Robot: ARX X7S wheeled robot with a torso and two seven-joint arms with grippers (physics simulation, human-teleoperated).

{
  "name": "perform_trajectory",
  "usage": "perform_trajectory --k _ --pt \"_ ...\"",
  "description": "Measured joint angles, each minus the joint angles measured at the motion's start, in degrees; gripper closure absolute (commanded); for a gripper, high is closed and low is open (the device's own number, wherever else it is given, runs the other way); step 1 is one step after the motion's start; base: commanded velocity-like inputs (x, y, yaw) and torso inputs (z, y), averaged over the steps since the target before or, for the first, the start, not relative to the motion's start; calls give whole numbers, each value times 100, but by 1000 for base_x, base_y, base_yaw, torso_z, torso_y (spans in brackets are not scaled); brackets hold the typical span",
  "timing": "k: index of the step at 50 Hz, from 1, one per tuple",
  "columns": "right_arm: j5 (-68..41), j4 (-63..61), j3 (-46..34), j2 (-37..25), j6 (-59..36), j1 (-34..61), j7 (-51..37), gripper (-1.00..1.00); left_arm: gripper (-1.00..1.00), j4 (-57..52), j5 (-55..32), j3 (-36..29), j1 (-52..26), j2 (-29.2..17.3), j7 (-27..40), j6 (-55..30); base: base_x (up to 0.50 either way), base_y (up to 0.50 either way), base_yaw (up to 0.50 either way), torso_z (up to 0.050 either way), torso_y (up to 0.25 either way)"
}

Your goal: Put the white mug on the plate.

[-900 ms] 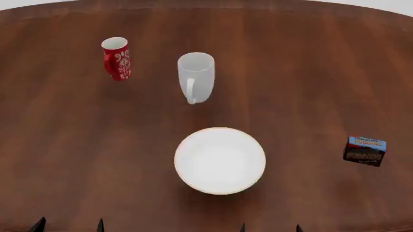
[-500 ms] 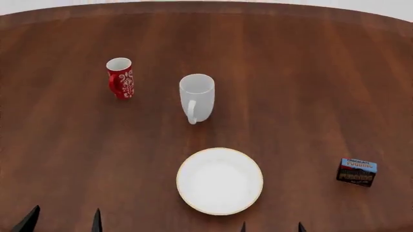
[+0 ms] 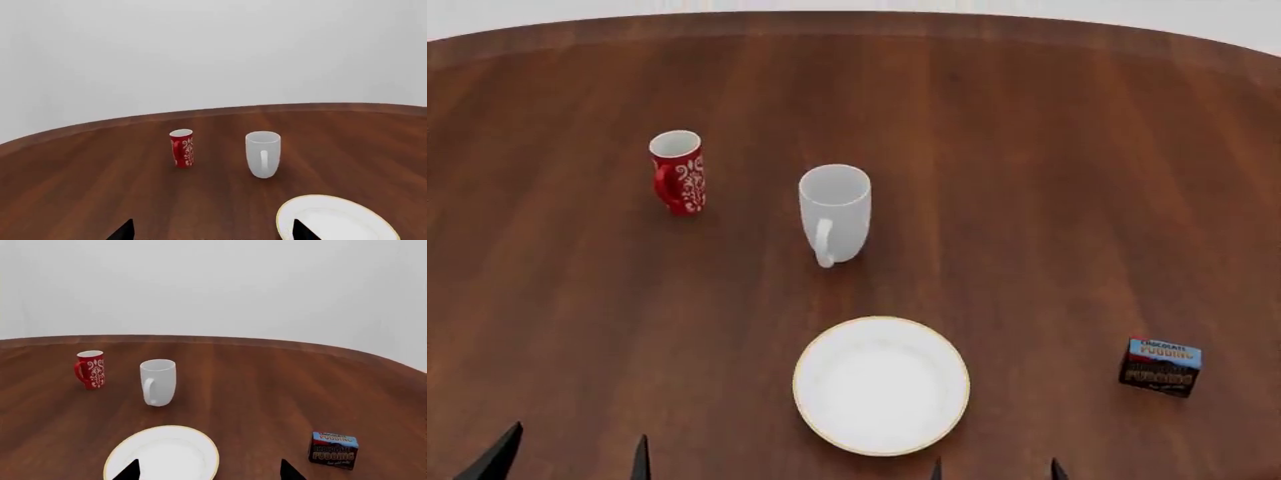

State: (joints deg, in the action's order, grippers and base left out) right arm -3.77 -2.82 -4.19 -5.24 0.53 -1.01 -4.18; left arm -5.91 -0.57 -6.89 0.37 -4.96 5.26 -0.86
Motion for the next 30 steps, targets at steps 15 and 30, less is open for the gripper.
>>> perform_trajectory --k 15,30 --pt "-17 -41 -111 -121 7 3 -130 -100 -100 38 -152 -148 -3 -75 71 -144 0 500 0 0 0" --pt "-88 -124 -190 -190 -64 9 -231 -100 -100 147 -256 -211 -43 -175 175 -264 5 467 0 0 0"
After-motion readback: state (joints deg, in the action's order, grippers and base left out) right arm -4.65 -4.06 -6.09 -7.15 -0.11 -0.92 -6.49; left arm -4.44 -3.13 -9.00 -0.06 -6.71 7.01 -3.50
